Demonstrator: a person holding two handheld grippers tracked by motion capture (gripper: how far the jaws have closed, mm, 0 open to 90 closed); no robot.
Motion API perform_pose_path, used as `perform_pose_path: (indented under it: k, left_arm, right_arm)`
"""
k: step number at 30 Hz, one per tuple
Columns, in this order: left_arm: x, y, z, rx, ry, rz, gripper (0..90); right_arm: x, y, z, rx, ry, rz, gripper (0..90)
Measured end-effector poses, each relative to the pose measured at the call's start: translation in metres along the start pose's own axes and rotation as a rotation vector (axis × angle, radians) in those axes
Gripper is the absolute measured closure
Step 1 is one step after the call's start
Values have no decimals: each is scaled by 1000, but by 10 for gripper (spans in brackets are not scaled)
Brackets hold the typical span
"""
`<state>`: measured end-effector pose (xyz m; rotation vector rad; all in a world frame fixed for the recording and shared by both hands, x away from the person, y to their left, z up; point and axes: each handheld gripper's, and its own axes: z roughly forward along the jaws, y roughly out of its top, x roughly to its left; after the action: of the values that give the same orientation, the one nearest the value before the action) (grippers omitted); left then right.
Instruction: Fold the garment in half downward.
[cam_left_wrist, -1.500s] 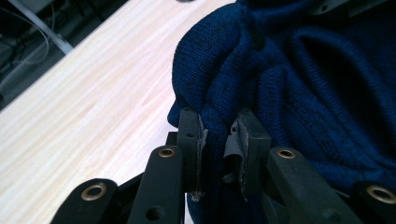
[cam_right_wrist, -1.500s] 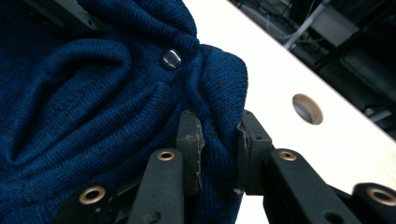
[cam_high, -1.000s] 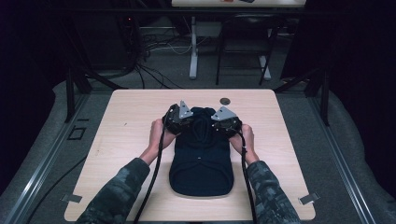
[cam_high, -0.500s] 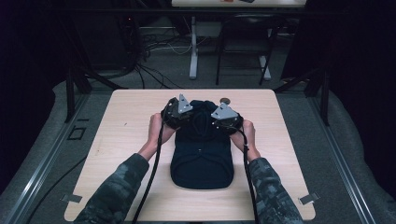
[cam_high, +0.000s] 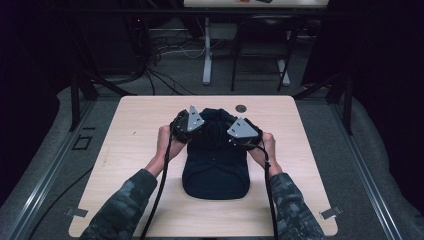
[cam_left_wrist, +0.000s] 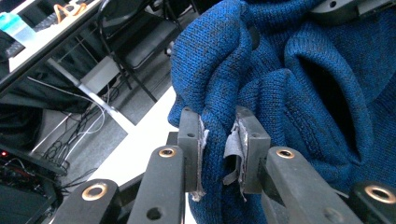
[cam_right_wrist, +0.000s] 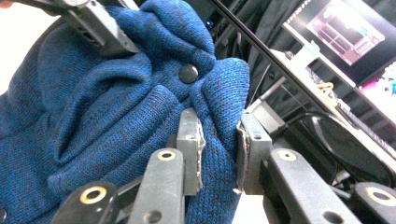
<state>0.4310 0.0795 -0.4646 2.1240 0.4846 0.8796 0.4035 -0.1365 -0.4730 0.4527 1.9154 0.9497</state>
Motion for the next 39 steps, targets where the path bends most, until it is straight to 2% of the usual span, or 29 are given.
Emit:
perform_pose_path:
  k: [5,10,12,14,19,22,24,25,27,29,32,34,35,36,39]
  left_arm:
    - [-10,-9,-4,-6,-15,2,754]
    - [-20,-18,-8,-14,-4,34,754]
    - [-22,-19,-8,-8,-11,34,754]
    - [-21,-19,-6,-14,-13,26,753]
    - [-13,-15,1,12,-40,-6,746]
    - [-5,-12,6,25,-51,-36,746]
    - [-2,-8,9,35,-50,-39,746]
    - [-1,-6,10,31,-42,-45,747]
    - [3,0,11,28,-26,-27,748]
    - [6,6,10,8,4,-16,749]
    - [9,15,9,-22,44,3,751]
    - [11,19,8,-36,62,4,753]
    - [11,20,7,-46,70,12,754]
    - [11,22,5,-58,82,21,754]
    - [10,27,3,-99,123,56,754]
  right_arm:
    - [9,-8,-6,-19,19,-2,742]
    - [20,-14,-12,-28,29,-22,742]
    - [23,-17,-14,-29,31,-29,742]
    - [22,-19,-13,-29,29,-23,741]
    - [19,-19,-8,-20,25,-8,741]
    - [13,-17,-2,-7,28,9,740]
    - [9,-14,2,4,33,24,739]
    - [6,-13,3,6,30,23,739]
    - [-3,-9,8,13,32,54,738]
    - [-6,-7,9,12,30,64,738]
    - [-15,0,9,-12,-2,65,738]
    - [-19,5,7,-20,-25,54,739]
    - [-23,9,4,-29,-41,35,739]
    - [-23,9,4,-29,-41,35,739]
    - [-26,12,-1,-55,-79,-6,739]
